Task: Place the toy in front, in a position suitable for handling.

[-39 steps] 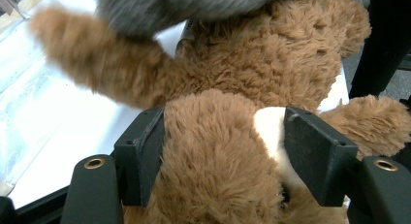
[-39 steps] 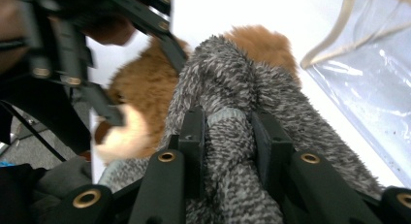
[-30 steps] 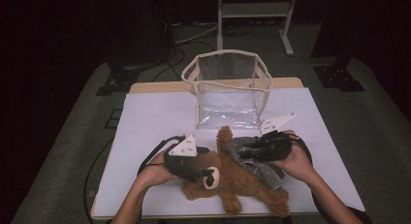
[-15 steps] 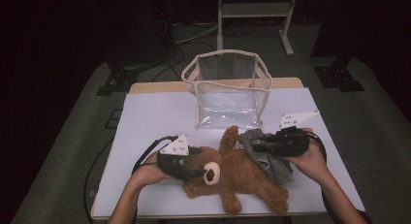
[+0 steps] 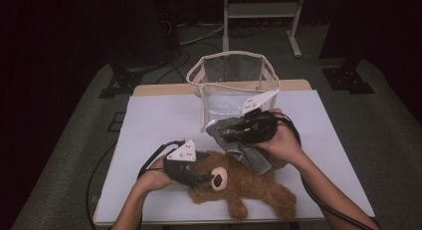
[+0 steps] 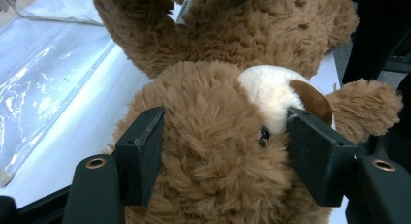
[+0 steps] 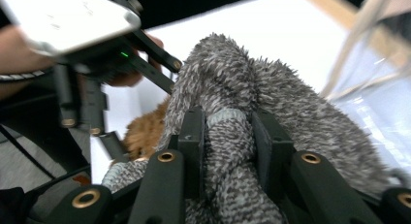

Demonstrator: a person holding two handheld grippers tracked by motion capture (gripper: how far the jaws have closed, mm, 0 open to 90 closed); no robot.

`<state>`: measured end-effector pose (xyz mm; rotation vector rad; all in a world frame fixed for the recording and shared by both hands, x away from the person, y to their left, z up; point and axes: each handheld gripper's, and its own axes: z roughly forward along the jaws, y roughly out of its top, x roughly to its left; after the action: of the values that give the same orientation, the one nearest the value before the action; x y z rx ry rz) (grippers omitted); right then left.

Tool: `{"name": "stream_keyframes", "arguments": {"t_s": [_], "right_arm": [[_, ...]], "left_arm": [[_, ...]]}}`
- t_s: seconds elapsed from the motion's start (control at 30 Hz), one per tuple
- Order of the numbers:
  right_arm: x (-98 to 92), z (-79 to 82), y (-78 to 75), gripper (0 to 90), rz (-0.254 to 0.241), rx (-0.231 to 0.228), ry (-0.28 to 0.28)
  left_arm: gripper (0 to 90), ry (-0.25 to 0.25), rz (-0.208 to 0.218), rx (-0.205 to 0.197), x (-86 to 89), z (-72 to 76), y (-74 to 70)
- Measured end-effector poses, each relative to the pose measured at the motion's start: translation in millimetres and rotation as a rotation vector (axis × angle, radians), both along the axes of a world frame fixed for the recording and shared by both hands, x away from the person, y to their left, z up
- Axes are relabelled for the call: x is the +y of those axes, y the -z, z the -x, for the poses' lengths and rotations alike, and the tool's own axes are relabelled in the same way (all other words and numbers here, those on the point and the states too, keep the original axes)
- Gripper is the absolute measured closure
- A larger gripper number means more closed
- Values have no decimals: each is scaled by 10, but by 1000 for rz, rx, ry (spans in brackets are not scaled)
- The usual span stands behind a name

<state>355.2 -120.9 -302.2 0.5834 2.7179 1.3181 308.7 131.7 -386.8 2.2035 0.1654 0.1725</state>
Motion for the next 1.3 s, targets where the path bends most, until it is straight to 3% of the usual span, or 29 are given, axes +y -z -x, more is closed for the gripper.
{"name": "stream_keyframes", "arguments": {"t_s": [0.07, 0.1, 0.13, 0.17, 0.23, 0.27, 0.33, 0.37, 0.53, 0.6, 0.63, 0.7, 0.8, 0.87, 0.9, 1.03, 1.13, 1.23, 1.3], "right_arm": [[103, -154, 278, 682, 77, 62, 8], [103, -154, 278, 682, 77, 62, 8], [108, -187, 374, 683, 115, 77, 10], [68, -228, 540, 684, 194, 76, 21], [23, -235, 602, 684, 221, 79, 35], [-132, -259, 665, 684, 162, 127, 65], [-214, -272, 671, 684, 149, 132, 76], [-346, -268, 655, 684, 135, 121, 102], [-447, -162, 529, 683, 75, 105, 105], [-350, -11, 385, 683, 30, 94, 58], [-350, -11, 385, 683, 30, 94, 58], [-170, 129, 320, 683, 31, 80, -4], [-57, 185, 367, 682, 65, 75, -14], [-1, 190, 482, 683, 112, 80, -15], [-20, 165, 597, 686, 112, 100, 12], [-160, 74, 658, 688, 69, 125, 45], [-230, 17, 678, 687, 44, 135, 58], [-200, 75, 619, 687, 49, 109, 72], [-148, 179, 546, 688, 52, 79, 61]], "left_arm": [[331, 4, 1, -1, 5, 8, 0], [331, 4, 0, -1, 7, 12, 0], [330, 4, 0, 0, 10, 14, 0], [330, 4, -3, 1, 14, 11, -3], [330, -1, 1, 4, 12, 9, -1], [329, -3, 8, 3, 5, 6, 1], [329, -3, 6, 1, 3, 0, -1], [327, -6, 6, 2, 0, -2, -4], [312, -30, 20, 2, -19, -37, 8], [312, -40, 28, 7, -21, -54, 12], [312, -45, 30, 9, -24, -59, 14], [312, -49, 29, 6, -26, -59, 12], [312, -48, 21, 1, -16, -52, 8], [312, -43, 7, -3, 5, -45, -11], [313, -37, -8, -11, 37, -30, -52], [317, -6, -4, -14, 77, -4, -99], [317, -6, -33, -27, 66, -2, -68], [322, -28, -62, -46, 33, -27, -25], [329, -44, -44, -47, 38, -45, -3]]}}
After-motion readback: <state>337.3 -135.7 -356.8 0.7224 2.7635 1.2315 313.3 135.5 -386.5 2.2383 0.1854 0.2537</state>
